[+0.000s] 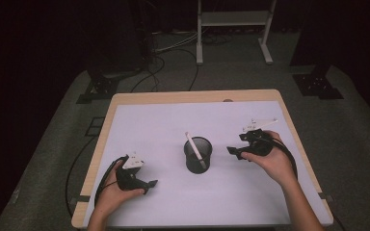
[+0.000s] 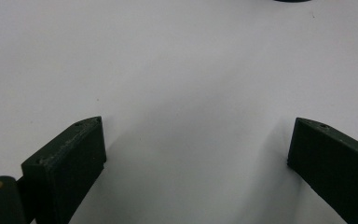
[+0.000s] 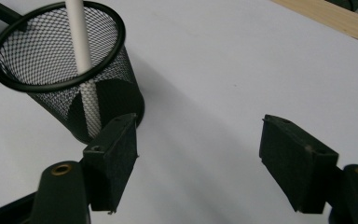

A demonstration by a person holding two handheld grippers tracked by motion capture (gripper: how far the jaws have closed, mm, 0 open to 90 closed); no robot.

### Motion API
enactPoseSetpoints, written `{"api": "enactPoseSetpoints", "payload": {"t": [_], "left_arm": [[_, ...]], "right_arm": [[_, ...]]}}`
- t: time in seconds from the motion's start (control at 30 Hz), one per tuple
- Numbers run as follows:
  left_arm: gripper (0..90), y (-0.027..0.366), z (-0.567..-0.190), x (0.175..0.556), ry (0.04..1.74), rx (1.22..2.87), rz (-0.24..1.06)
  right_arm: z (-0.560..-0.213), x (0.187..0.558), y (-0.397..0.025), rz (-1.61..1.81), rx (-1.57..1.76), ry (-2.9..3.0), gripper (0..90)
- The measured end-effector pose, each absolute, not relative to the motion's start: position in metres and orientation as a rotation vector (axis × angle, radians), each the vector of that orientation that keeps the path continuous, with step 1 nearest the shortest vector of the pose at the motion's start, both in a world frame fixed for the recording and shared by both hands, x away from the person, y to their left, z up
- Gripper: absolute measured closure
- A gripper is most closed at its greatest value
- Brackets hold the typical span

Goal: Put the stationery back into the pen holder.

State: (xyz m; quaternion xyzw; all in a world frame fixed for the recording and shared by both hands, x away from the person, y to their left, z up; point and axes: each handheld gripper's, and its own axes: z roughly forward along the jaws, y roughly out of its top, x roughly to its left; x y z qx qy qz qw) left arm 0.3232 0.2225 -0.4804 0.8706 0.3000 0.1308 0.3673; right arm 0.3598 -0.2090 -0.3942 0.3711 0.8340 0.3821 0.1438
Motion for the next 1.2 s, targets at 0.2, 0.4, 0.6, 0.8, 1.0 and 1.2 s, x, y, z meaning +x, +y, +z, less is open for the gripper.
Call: {"api": "enactPoseSetpoints", "payload": {"t": [0.2, 0.4, 0.6, 0.8, 1.0, 1.2], "left_arm": [[3.2, 0.222, -0.48, 0.323, 0.772, 2.237, 0.336], [3.2, 0.222, -0.48, 0.323, 0.772, 2.237, 0.336], [3.2, 0.222, -0.48, 0.323, 0.772, 2.236, 0.335], [3.2, 0.222, -0.48, 0.323, 0.772, 2.237, 0.335], [3.2, 0.222, -0.48, 0.323, 0.772, 2.236, 0.335], [3.2, 0.222, -0.48, 0.323, 0.771, 2.237, 0.337]], "right_arm": [[-0.407, 0.352, -0.225, 1.1, 1.1, 2.373, 26.0], [-0.426, 0.346, -0.242, 1.093, 1.138, 2.361, 27.3], [-0.445, 0.339, -0.261, 1.098, 1.178, 2.346, 27.3], [-0.461, 0.33, -0.275, 1.063, 1.188, 2.35, 27.2], [-0.476, 0.324, -0.283, 0.999, 1.207, 2.351, 26.5], [-0.481, 0.319, -0.286, 1.042, 1.167, 2.327, 21.9]]}}
